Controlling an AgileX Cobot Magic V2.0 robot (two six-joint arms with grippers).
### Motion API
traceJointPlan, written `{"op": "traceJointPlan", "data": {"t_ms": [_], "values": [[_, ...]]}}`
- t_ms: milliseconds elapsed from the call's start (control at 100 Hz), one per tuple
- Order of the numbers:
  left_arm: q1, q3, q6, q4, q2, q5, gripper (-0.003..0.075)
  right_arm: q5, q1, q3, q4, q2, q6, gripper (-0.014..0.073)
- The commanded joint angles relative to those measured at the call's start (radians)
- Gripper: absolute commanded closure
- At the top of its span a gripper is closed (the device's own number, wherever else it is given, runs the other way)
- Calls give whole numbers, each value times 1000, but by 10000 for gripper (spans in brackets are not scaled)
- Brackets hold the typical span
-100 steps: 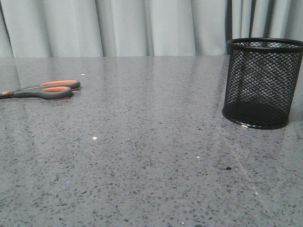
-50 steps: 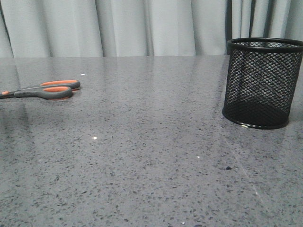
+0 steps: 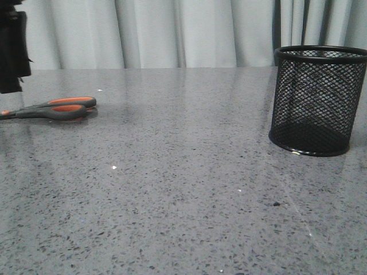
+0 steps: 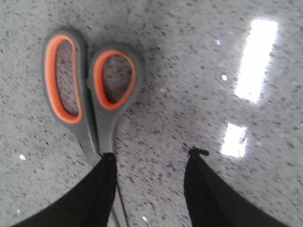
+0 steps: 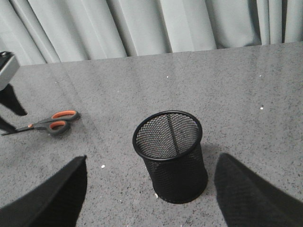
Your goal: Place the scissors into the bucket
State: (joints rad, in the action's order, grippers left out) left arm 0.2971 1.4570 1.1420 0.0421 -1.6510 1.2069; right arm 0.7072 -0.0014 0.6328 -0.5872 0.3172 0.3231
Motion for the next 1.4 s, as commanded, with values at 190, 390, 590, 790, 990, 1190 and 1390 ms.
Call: {"op": "traceJointPlan", "data": {"t_ms": [190,390,590,790,990,1190,1390], "values": [[-52,105,1,70,-60,-8,297,-54,11,34,16,16,10,87],[-140,105,5,121,-66,5,297,-53,11,34,16,16,10,87],[-215,105,127,242,-68,17,297,-53,11,34,16,16,10,87],[-224,105,190,294,-111,55,297,-57,11,34,16,16,10,87],[-220,105,194,295,-142,50,297,-51,11,34,16,16,10,87],[-201,105,211,297,-167,32,299,-59,11,34,16,16,10,87],[-193,105,211,279,-181,-10,299,-57,11,34,16,16,10,87]]}}
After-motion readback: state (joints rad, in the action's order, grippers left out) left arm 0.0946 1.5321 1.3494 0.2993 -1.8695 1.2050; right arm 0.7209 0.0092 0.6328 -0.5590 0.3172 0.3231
